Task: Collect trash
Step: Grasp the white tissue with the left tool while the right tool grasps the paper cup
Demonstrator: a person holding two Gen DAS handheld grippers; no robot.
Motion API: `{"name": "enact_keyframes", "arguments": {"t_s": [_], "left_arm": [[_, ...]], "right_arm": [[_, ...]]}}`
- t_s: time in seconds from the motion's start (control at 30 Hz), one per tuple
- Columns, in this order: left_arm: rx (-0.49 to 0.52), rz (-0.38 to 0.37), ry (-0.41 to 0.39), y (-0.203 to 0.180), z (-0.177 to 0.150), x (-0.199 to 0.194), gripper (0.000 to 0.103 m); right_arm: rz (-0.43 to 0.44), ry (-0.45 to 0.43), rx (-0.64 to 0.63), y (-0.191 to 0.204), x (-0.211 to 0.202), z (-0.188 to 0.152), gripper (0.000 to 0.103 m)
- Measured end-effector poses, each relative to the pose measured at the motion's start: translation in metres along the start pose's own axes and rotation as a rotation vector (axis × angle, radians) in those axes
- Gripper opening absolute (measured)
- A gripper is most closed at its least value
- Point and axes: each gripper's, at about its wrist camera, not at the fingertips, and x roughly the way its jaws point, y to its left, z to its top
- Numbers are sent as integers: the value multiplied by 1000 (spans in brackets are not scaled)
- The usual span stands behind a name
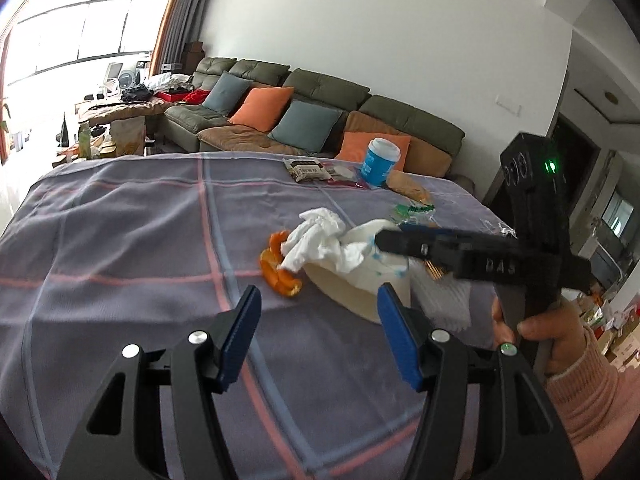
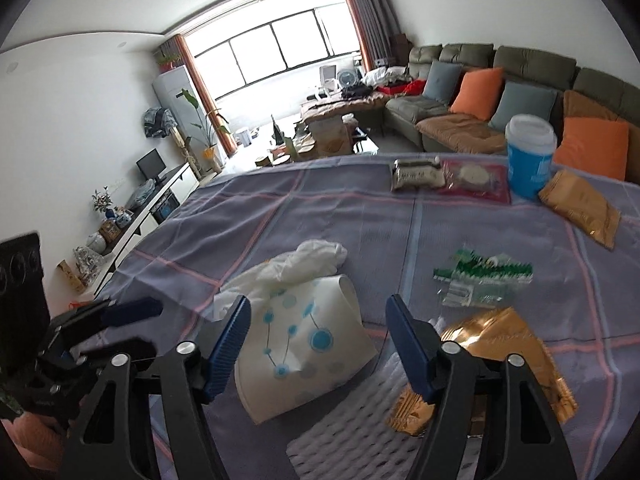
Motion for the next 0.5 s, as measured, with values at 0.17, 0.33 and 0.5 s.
{"name": "enact_keyframes", "arguments": {"t_s": [0.17, 0.33, 0.5], "left_arm": [[-8, -2, 34, 5, 16, 23, 60], [-22, -16, 82, 11, 26, 48, 53], [-50, -39, 121, 18, 29, 66, 39]], "right_arm": [[20, 29, 8, -2, 2, -9, 52], [47, 32, 24, -5, -1, -10, 41], [56, 26, 19, -7, -3, -10, 38]]}}
